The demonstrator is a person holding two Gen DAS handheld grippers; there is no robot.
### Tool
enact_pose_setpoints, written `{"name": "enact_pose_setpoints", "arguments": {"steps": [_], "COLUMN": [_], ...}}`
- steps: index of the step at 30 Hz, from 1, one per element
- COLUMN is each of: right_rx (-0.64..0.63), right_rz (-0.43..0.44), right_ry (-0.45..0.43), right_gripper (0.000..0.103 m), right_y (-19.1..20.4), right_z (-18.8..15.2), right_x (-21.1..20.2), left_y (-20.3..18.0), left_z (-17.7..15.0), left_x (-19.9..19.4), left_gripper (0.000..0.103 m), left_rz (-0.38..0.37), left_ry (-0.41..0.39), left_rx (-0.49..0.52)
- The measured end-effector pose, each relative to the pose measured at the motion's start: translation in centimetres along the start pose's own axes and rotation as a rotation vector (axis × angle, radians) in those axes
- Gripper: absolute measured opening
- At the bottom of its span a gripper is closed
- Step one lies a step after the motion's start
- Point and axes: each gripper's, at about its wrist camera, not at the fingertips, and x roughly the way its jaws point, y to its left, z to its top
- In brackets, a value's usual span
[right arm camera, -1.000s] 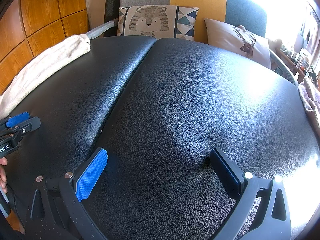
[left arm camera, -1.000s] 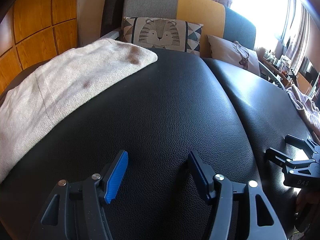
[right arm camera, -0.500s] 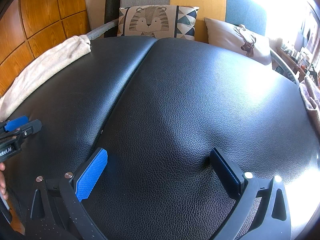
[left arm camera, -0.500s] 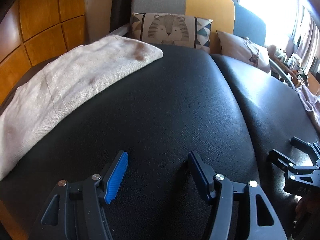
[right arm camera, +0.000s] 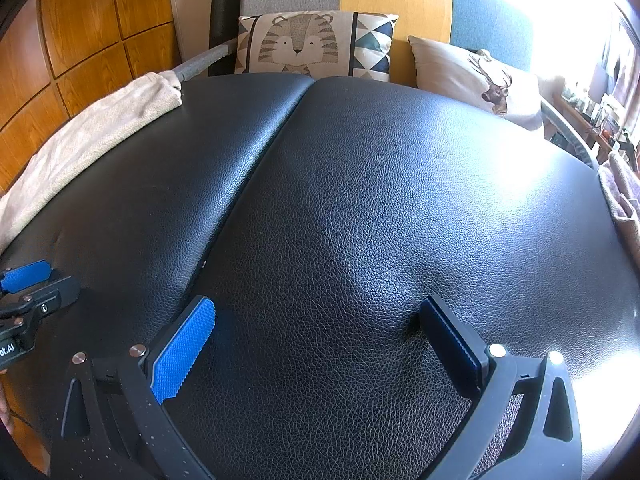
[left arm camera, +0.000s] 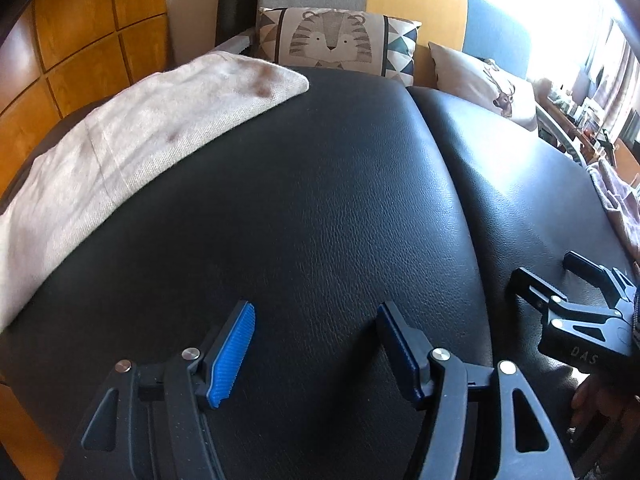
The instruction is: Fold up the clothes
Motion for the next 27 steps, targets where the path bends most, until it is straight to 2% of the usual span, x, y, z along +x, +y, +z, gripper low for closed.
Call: {"name": "enact_pose_setpoints", "arguments": {"steps": [8,11,13,19,22,27], "right_rx": [0.0,0.0,0.0,0.001,0.078,0.23], "right_rz": [0.002,0.003,0.002,0.03,0.014,-0.116], "right_ry": [-0.002,-0.002,-0.002,0.018,0.013,-0.054], "right_gripper": [0.103,0.103,0.103,0.103,0.103,0.103], "right_y": [-0.2,-0.2,-0.3,-1.0,-3.4,-9.1], "right_z": [-0.1,-0.1,-0.1,-0.4,-1.5,-3.4], "right_x": [0.0,-0.1,-0.1,-1.1,-3.1,-8.1], "left_y": [0.0,-0.3,-0.8,-3.7,-4.0,-4.3], "left_z": [-0.2,-0.1,0.0,0.6,1.1,1.0], "left_x": [0.0,-0.3,-0.9,-4.0,-4.9,-4.9], "left_gripper": [0.068,0.067,0.067,0.067,0.067,0.067], "left_rz": [-0.001,0.003,-0.04,-0.128,-0.142,-0.151], "left_ry": [0.003,0.033,0.033,-0.036,-0.043,-0.028], "left_rx": [0.002,0.007,0.003,0.099,0.083,0.06]}}
